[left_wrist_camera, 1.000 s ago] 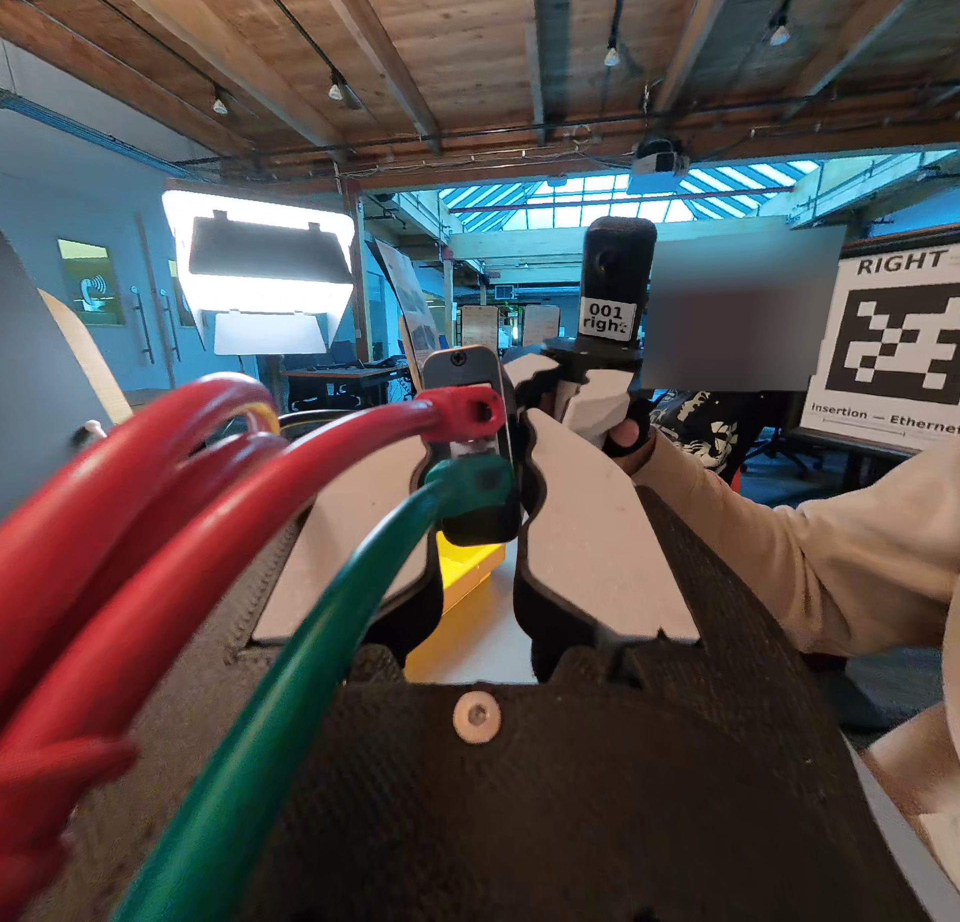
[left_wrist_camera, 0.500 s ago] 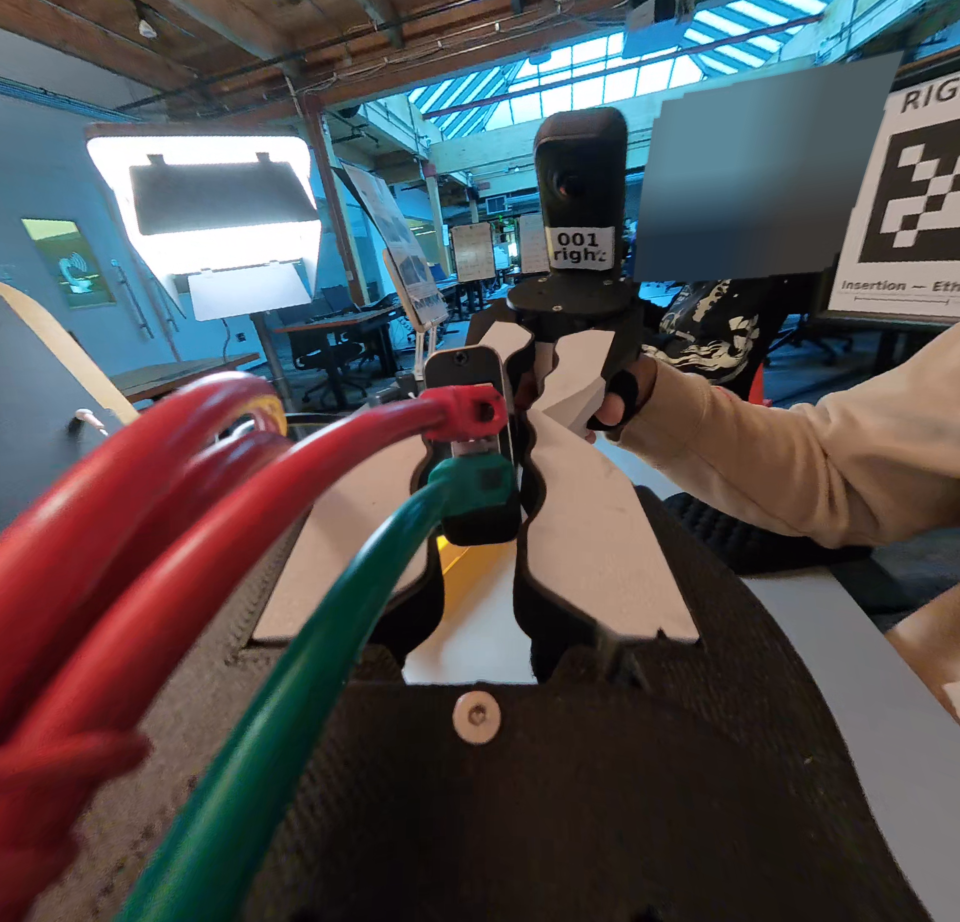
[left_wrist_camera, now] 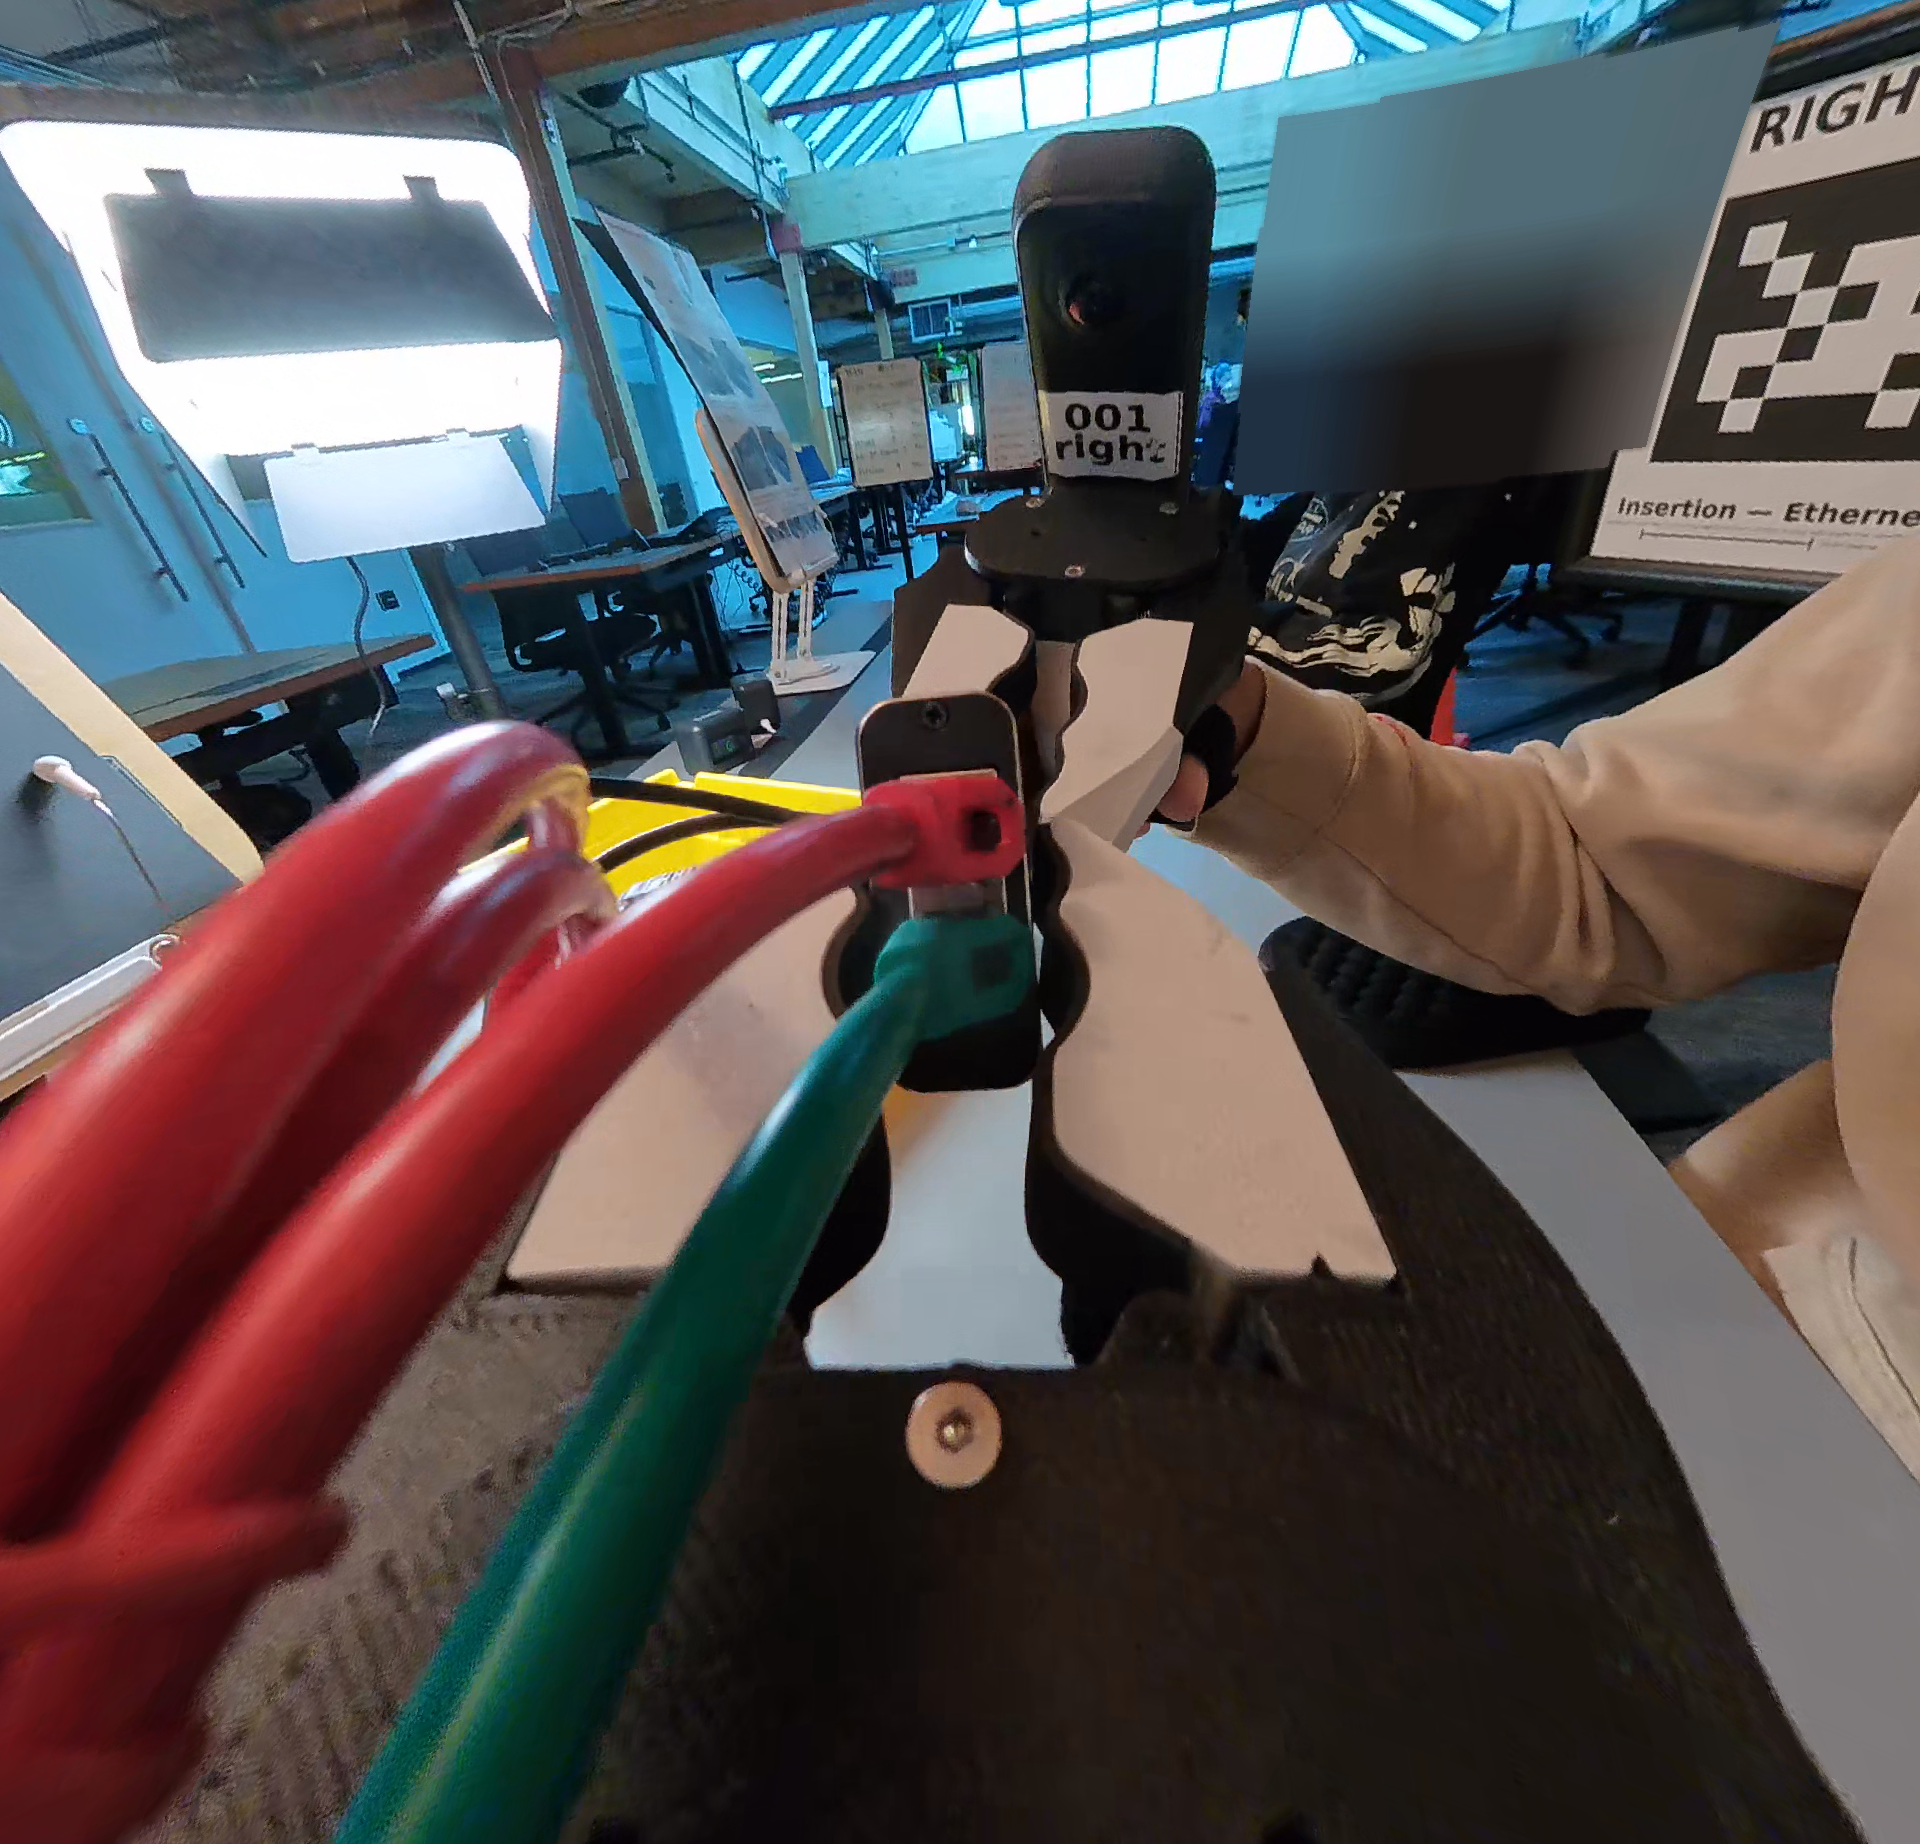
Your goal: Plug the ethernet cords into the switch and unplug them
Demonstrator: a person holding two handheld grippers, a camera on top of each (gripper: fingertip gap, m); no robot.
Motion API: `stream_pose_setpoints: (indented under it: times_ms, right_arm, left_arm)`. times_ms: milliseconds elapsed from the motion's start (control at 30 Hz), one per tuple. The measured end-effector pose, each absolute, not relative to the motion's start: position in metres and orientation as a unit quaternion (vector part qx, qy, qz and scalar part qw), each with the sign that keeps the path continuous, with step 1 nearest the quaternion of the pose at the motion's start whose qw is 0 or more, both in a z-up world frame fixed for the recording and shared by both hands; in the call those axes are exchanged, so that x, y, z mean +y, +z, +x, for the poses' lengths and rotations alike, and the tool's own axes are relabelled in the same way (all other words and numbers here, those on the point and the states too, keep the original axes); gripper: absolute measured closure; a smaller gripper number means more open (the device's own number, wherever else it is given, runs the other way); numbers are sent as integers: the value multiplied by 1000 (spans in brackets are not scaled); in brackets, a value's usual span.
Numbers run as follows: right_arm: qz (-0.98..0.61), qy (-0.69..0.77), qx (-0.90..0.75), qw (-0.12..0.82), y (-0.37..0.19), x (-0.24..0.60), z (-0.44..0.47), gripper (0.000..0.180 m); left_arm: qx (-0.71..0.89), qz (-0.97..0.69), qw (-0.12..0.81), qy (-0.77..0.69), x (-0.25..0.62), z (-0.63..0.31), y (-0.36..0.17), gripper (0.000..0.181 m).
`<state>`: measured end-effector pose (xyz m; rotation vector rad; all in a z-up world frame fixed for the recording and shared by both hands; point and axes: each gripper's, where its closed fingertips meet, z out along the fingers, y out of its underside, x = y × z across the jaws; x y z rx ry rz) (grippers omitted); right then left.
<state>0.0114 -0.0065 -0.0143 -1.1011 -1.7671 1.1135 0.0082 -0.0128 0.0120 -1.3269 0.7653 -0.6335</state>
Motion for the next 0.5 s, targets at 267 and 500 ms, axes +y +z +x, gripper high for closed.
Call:
stream_pose_setpoints:
  times_ms: [267,500]
  right_arm:
    - [-475,414,-666,398,-25,3,-5,163]
    - [-497,432,-622,422,-20,10,-11,164]
  left_arm:
    - [329,-600,686,-247,-8,2,11,137]
    - [303,-595,699,-257,-5,-4,16,155]
